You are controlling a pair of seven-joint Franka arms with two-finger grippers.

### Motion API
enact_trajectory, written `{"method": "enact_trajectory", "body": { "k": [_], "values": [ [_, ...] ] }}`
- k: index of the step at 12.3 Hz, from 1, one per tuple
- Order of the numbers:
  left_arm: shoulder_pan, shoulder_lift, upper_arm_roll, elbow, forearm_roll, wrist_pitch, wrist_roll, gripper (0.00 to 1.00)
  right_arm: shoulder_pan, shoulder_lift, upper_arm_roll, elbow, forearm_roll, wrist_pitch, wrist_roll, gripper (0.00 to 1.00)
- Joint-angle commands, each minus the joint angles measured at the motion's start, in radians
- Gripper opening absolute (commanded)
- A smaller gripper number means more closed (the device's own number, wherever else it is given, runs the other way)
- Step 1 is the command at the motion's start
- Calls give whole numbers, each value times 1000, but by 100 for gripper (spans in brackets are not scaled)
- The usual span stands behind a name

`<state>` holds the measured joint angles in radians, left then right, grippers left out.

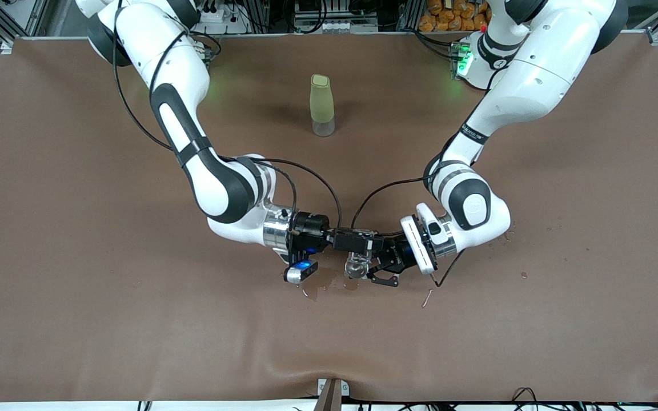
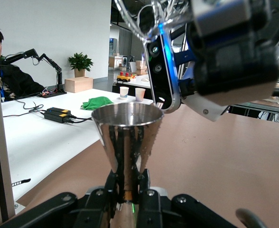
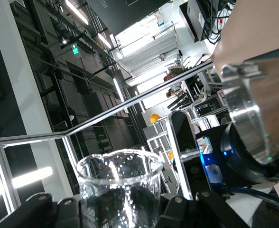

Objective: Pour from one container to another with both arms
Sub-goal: 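Pour liquid from the beaker into the jigger held by the left gripper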

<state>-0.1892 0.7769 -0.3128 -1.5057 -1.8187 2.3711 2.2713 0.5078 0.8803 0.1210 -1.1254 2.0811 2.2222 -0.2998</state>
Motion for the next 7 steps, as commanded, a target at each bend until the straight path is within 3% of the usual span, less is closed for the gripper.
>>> {"method": "enact_trajectory", "body": {
  "k": [1,7],
  "values": [
    [13,-48,-11,-56,-24,-6,-1,0,-2,-37,-7,-40,10,0,-40,0],
    [37,-50,-9,-80,-11,-6,7,0,-49,-30,-9,-40,-162,-48,-271,0]
  ]
}}
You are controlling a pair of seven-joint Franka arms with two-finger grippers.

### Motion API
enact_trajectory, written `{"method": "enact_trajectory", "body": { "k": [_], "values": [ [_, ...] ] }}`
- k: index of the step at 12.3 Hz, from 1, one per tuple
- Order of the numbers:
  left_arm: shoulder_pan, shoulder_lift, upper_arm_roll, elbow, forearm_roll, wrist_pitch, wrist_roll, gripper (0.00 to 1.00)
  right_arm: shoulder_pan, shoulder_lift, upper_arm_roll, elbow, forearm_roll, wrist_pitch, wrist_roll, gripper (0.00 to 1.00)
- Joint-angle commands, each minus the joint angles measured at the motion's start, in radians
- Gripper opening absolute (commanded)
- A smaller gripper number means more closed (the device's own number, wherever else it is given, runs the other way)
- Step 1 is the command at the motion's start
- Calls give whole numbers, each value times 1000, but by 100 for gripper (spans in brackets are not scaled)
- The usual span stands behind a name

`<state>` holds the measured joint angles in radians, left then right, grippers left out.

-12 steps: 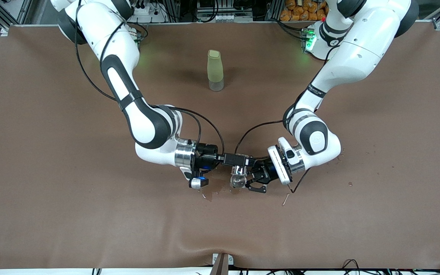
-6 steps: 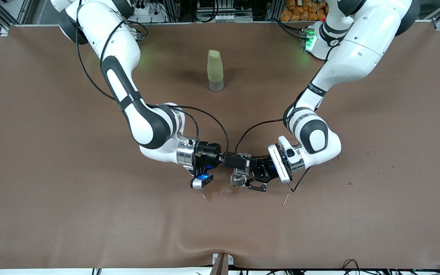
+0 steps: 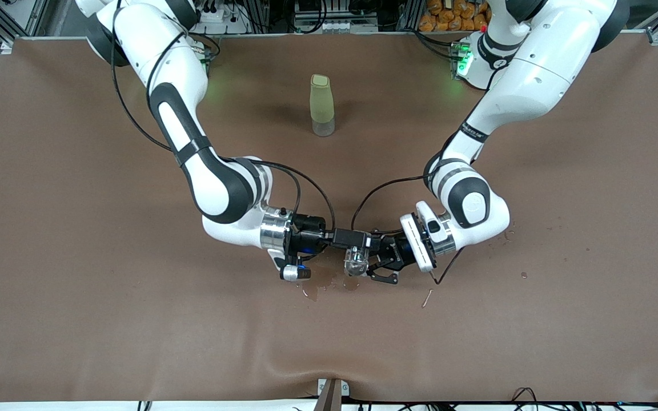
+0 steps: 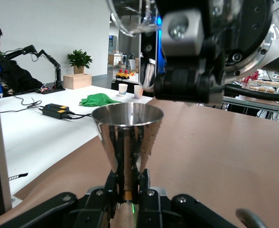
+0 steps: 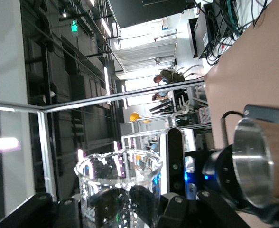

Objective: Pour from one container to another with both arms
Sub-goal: 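Upright the beaker and move both grippers back to their sides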

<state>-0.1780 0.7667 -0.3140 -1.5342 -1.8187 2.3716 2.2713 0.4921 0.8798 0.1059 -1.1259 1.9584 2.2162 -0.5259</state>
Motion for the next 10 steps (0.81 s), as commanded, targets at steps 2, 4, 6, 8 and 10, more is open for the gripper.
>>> {"method": "enact_trajectory", "body": {
  "k": [2,4,6,8,10],
  "values": [
    [67,-47,-8,-81,11,-31,13,0,-55,-30,6,-43,-68,-73,-46,0],
    [147,-49,-8,-110,99,-83,13,0,-66,-33,5,-54,-99,-75,-80,0],
    [247,-49,-8,-136,235,-187,13,0,-101,-28,6,-71,-175,-82,-173,0],
    [357,-43,-8,-138,376,-303,14,0,-144,-28,6,-69,-300,-93,-239,0],
    [446,-38,-8,-147,462,-411,20,0,-203,-24,6,-69,-415,-128,-328,0]
  ]
}}
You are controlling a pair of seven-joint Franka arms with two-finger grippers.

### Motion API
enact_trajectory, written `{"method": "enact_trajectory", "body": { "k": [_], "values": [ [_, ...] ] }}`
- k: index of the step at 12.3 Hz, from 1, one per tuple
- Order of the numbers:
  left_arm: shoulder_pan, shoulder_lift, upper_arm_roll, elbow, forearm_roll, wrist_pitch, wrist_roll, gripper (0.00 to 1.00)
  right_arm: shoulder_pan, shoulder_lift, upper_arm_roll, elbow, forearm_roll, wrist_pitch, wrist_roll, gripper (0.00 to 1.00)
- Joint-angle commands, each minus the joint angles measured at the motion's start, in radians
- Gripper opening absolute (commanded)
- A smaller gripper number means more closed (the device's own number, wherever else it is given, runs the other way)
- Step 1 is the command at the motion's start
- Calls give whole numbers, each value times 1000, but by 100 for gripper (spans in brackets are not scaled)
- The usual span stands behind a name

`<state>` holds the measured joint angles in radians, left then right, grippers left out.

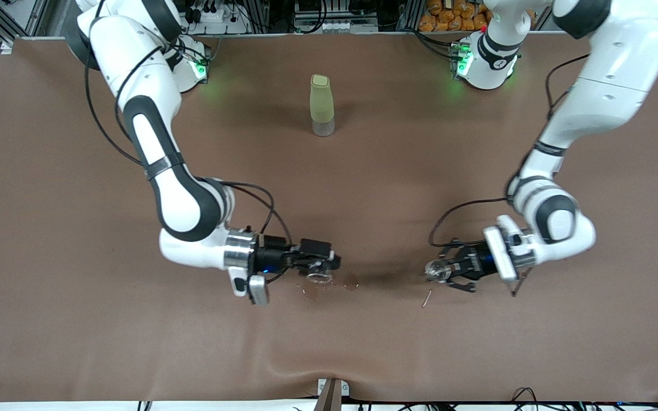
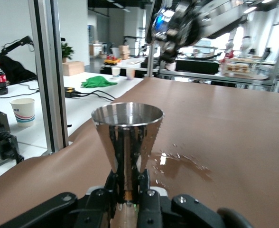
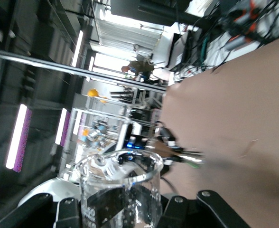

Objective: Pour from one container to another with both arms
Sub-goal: 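Upright the beaker and move both grippers back to their sides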

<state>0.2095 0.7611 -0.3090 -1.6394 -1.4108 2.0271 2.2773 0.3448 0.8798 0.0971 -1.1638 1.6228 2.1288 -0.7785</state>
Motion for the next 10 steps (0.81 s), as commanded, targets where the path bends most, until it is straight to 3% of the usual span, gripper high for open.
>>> {"method": "enact_trajectory", "body": {
  "k": [1,6,10],
  "values": [
    [103,-31,-13,-42,106,-115,14,0,-82,-21,15,-33,-98,-64,-123,0],
    [301,1,-12,-36,317,-277,33,0,-292,2,13,-86,-280,-243,-420,0],
    [372,90,8,-36,346,-321,178,0,-437,42,15,-88,-425,-316,-679,0]
  ]
}}
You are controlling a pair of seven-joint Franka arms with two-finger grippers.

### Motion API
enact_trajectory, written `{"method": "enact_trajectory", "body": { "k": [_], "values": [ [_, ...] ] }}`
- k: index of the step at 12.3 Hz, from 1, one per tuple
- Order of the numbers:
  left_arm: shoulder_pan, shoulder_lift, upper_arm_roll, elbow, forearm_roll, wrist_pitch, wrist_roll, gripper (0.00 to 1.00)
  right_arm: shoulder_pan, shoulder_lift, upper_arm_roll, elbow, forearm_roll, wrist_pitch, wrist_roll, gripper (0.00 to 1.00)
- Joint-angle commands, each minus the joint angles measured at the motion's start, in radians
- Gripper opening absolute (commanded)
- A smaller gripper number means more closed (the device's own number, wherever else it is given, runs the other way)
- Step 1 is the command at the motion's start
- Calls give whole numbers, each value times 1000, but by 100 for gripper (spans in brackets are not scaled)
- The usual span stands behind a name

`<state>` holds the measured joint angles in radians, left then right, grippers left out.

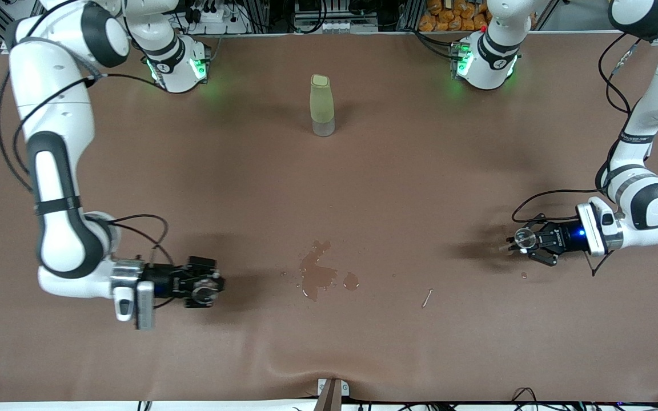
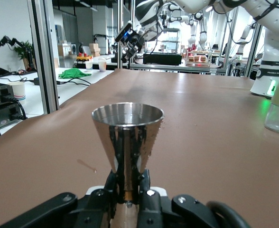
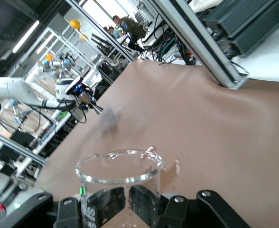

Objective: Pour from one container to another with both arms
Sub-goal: 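Upright the beaker and move both grippers back to their sides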

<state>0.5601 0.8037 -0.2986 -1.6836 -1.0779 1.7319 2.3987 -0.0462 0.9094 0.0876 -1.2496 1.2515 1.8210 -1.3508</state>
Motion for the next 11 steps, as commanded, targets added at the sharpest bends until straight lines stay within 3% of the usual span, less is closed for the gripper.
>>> {"method": "enact_trajectory", "body": {
  "k": [1,6,11],
  "values": [
    [33,55,10,11,47,-26,68,0,-72,29,24,-2,-60,-29,-196,0],
    [44,94,56,15,99,-49,105,0,-240,115,23,-2,-126,-85,-546,0],
    [44,124,59,16,96,-75,134,4,-357,216,23,4,-113,-74,-775,0]
  ]
}}
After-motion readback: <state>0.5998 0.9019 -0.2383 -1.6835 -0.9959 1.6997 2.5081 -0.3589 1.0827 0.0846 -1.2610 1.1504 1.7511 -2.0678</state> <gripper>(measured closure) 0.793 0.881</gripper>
